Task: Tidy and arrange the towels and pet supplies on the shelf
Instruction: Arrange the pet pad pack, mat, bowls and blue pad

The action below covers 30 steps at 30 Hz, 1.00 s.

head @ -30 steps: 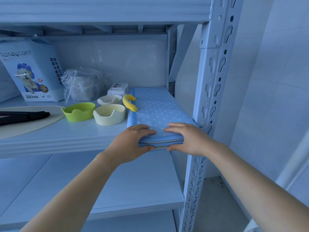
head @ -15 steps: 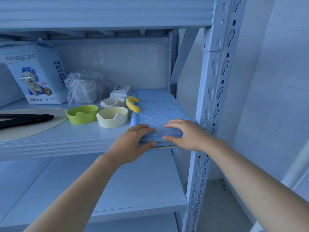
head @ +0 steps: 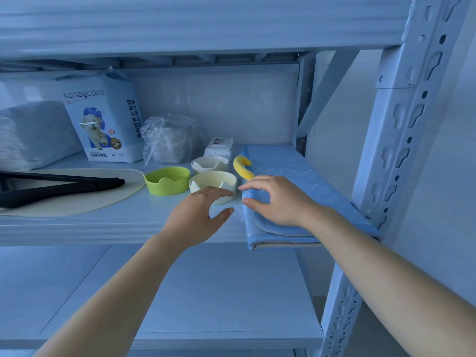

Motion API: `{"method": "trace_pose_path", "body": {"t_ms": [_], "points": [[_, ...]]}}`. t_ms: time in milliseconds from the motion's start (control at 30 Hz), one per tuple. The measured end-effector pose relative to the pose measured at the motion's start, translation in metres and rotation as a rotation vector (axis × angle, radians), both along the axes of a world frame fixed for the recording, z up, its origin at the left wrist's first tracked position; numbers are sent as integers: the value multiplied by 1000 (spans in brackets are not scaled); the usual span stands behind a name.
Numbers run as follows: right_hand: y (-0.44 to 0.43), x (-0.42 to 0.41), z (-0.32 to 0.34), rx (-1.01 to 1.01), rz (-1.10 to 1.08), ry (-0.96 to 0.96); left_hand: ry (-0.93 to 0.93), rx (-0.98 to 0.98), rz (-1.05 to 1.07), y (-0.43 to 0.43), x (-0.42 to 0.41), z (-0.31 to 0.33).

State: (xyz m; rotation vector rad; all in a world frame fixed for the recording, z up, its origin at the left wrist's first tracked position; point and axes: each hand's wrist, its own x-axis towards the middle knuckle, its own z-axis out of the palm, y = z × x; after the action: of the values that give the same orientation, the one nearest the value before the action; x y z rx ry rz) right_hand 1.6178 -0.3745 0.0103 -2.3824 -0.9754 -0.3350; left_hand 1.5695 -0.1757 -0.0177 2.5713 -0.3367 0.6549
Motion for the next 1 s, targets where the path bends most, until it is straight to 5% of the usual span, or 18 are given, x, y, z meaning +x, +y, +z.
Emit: {"method": "trace_pose_path", "body": {"t_ms": [533, 1000], "points": [[167, 55, 26, -39, -16, -39, -40, 8, 92, 162, 54, 24], [372, 63, 17, -38, 189, -1, 12, 48, 324, 348, 29, 25]]}}
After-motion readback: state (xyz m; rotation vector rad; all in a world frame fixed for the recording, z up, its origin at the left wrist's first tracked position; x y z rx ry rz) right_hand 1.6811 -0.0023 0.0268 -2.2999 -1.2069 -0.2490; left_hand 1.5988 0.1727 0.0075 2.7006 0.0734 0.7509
